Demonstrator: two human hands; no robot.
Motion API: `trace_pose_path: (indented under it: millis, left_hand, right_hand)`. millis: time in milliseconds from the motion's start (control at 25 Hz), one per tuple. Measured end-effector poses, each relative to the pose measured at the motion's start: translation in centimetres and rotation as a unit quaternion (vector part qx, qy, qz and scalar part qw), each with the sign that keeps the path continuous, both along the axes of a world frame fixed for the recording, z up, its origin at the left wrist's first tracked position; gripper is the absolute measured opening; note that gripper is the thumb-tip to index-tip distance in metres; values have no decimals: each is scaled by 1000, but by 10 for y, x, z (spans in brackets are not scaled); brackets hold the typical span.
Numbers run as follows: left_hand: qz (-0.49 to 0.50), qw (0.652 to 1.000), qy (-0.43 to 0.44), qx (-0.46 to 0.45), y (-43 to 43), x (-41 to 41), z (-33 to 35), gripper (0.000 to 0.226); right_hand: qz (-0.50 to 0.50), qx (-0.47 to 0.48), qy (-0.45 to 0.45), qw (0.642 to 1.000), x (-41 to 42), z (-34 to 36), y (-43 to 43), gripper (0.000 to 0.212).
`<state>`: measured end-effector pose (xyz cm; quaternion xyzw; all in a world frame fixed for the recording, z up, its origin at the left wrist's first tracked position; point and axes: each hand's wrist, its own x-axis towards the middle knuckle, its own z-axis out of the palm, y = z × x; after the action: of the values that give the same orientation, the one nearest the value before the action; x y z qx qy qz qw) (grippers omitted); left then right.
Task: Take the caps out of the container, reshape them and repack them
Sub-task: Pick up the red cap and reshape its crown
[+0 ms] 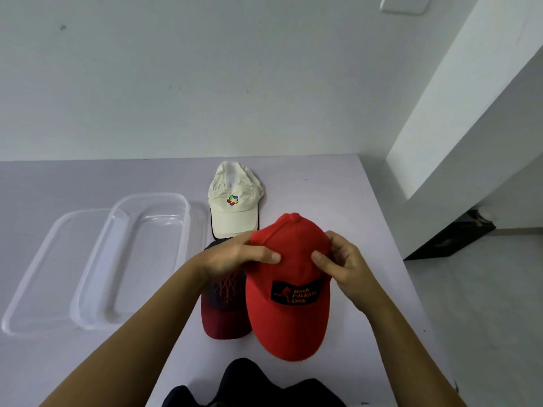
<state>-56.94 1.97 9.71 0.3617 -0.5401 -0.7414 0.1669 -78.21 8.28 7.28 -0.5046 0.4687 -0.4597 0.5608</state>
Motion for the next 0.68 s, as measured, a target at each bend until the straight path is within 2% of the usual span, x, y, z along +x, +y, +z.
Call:
trace_pose_path:
  millis: [80, 160, 280, 400, 560, 680]
  left_hand:
    - [-2, 999, -34, -37, -3, -1, 3, 49]
    - [60, 997, -17, -41, -5, 0, 2, 42]
    - [136, 990, 41, -6, -10, 3, -4, 30]
    - [151, 986, 66, 25, -11, 5, -9, 24]
    - [100, 994, -27, -24, -14, 3, -12, 24]
    - [69, 991, -110, -44, -20, 0, -23, 32]
  right_hand:
    - [-26, -8, 11, 1000, 3, 2, 1, 15]
    - [-46, -26, 43, 998, 3, 2, 1, 16]
    - [-42, -62, 206, 976, -4, 1, -1, 30]
    - [-32, -61, 306, 950, -7, 1, -2, 19]
    - [-77, -121, 397, 907, -10, -8, -2, 18]
    - [-83, -56, 408, 908, -11, -22, 4, 20]
